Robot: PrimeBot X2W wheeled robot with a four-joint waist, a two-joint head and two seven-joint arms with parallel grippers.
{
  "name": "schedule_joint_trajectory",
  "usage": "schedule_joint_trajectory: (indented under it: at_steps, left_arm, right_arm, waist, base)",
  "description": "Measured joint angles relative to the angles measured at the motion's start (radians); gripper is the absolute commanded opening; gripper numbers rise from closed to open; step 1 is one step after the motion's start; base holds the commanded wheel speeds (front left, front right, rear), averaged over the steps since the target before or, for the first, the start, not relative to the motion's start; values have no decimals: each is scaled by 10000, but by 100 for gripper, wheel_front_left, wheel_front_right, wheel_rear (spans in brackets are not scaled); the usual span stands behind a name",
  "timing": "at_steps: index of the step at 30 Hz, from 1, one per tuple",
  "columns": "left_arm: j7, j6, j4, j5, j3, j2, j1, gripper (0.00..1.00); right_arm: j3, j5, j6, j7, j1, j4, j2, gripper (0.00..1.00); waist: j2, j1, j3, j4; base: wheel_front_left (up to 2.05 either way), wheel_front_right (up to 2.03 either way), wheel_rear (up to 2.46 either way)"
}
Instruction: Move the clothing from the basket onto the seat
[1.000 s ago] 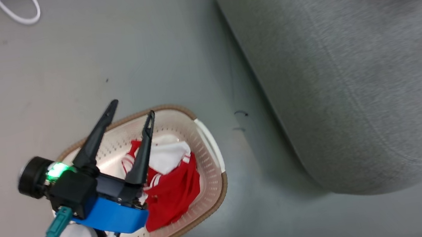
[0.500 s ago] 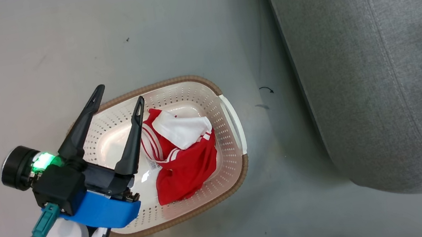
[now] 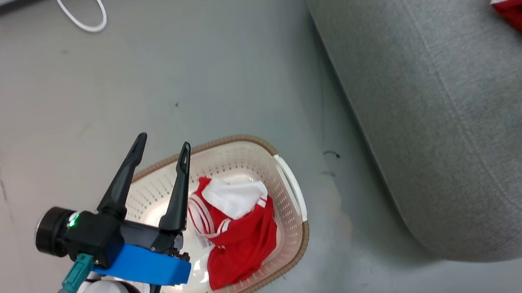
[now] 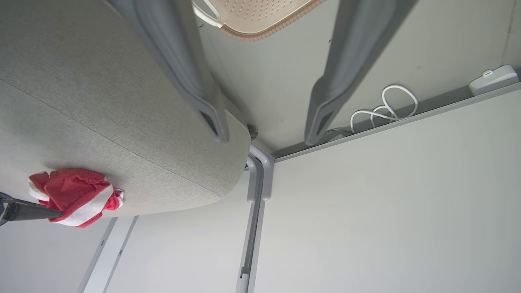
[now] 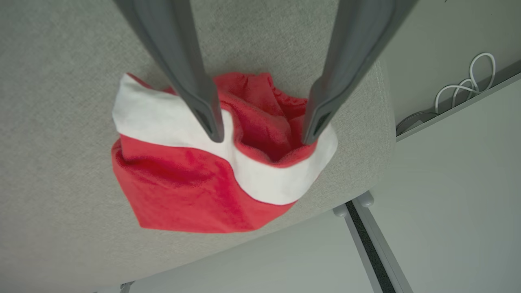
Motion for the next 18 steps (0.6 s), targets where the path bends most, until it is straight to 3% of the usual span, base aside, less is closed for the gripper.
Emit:
schedule_joint_trajectory:
  at_steps: [8,18]
  left_arm:
    - [-2,-59,454,-199,608,-608,686,100]
    - [-4,-178,903,-117,1647,-1164,1728,100]
  right_arm:
    - [1129,280,-2,-201,1553,-736,313,100]
    - [2863,886,-2,-431,4386,-3484,1145,100]
  waist:
    - [0,-3,-1446,-9]
    - [0,-4,-2920,345]
  base:
    - [0,0,0]
    - [0,0,0]
